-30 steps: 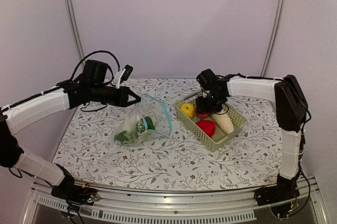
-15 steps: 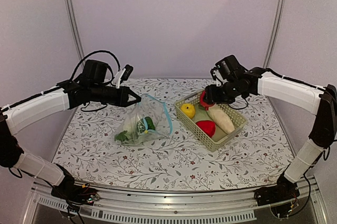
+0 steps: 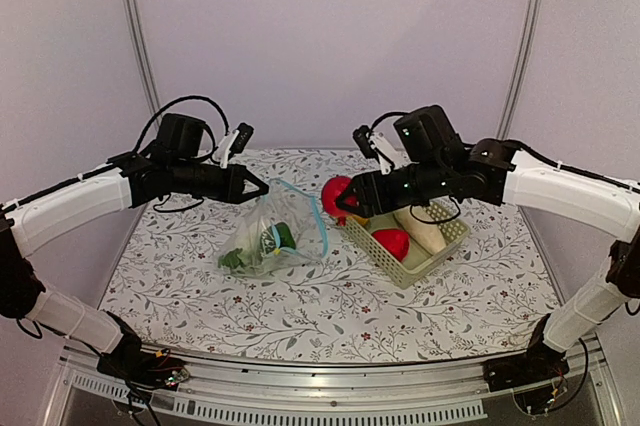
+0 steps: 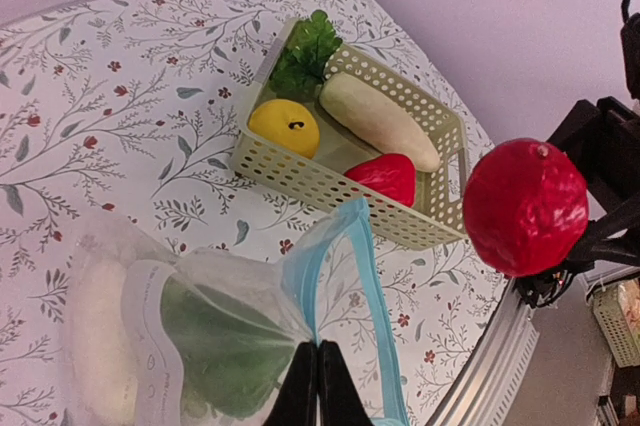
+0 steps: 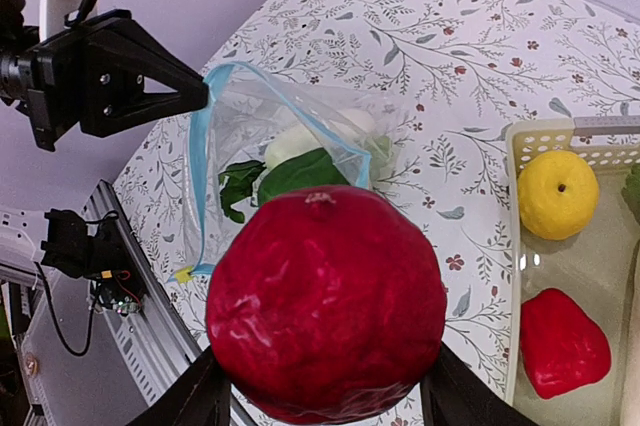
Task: Place the food in the zip-top bag and seal the zipper
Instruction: Pick up the fake fruit from the bin, then place the fake fruit in the zipper food storage bag.
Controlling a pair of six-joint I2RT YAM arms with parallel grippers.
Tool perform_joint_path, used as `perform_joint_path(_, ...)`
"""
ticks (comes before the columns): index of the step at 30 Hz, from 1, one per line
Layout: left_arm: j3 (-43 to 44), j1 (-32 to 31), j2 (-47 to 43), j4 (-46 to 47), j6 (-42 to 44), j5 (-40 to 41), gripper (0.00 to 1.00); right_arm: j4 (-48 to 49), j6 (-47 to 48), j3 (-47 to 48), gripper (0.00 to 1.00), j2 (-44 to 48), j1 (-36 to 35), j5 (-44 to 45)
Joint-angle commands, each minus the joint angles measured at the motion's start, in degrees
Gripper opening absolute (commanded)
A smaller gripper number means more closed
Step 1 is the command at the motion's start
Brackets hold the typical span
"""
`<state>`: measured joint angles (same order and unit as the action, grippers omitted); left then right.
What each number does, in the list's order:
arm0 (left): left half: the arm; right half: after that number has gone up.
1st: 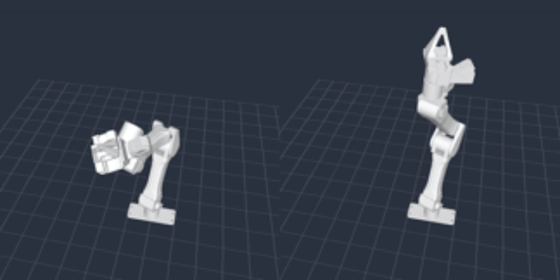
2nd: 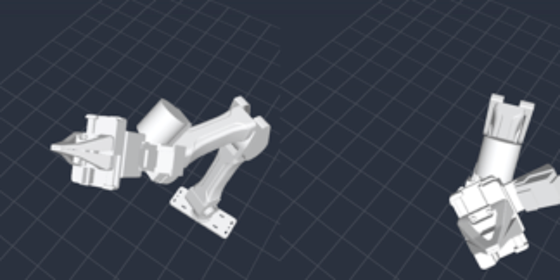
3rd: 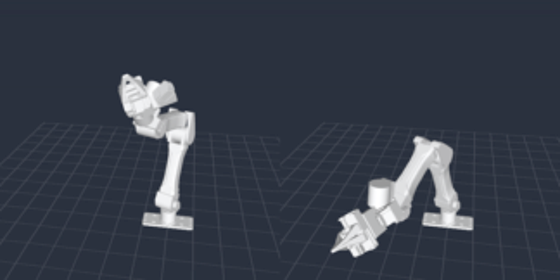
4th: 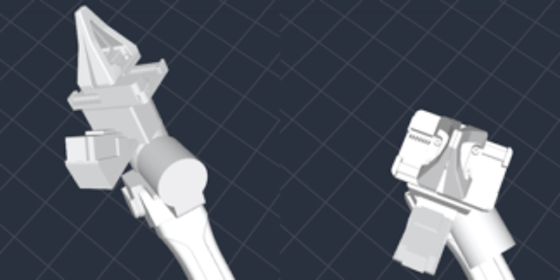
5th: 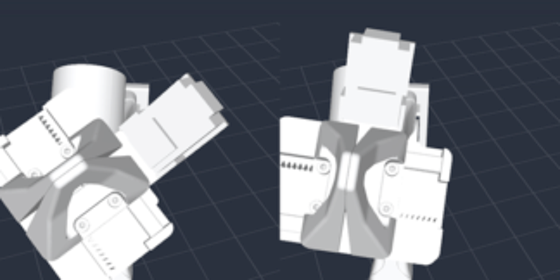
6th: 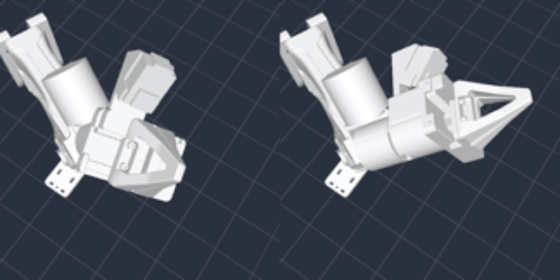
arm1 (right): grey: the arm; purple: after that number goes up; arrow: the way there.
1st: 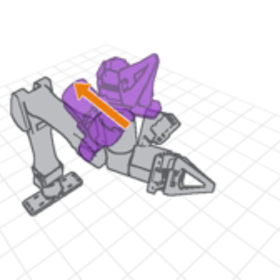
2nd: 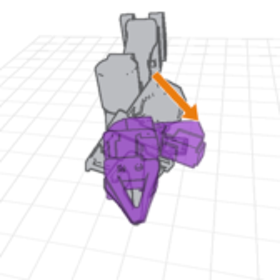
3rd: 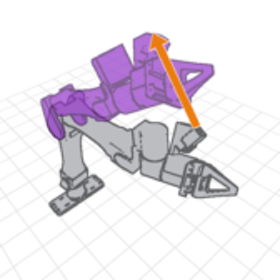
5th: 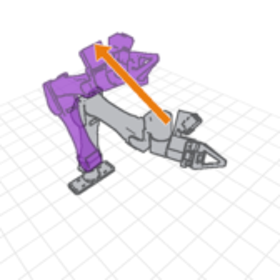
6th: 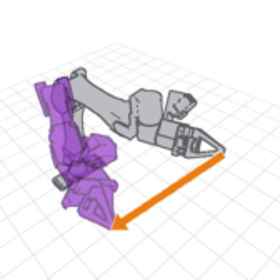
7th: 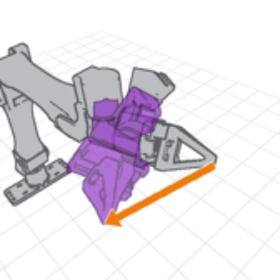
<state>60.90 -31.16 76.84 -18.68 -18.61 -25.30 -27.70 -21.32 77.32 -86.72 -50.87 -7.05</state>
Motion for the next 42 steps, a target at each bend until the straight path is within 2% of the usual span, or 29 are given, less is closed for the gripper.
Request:
perform_joint_path(1,-0.61,-0.48,-0.62,2.27,0.92,-0.99,0.00,4.34,0.80,1.55,0.61,-3.04,-2.65,-3.18)
perform_joint_path(7,-0.61,-0.57,-0.79,2.15,0.86,-0.98,0.00,7.62,0.10,4.19,0.61,-7.81,-4.41,-6.14)
perform_joint_path(16,-0.70,-0.79,-0.82,2.24,0.88,-0.98,0.00,5.48,-0.28,8.72,0.61,-15.85,-5.06,-1.11)
perform_joint_path(22,-0.65,-0.92,-0.74,2.24,0.98,-1.20,0.00,5.15,-0.30,12.58,0.60,-20.33,-5.09,-1.54)
perform_joint_path(28,-0.61,-1.18,-0.89,2.37,1.26,-1.67,0.00,5.73,-0.15,15.53,0.61,-23.23,-5.55,-2.98)
perform_joint_path(42,-0.79,-1.87,-0.86,2.87,1.44,-2.68,0.00,13.75,-2.32,17.48,0.61,-28.65,-7.96,-11.42)
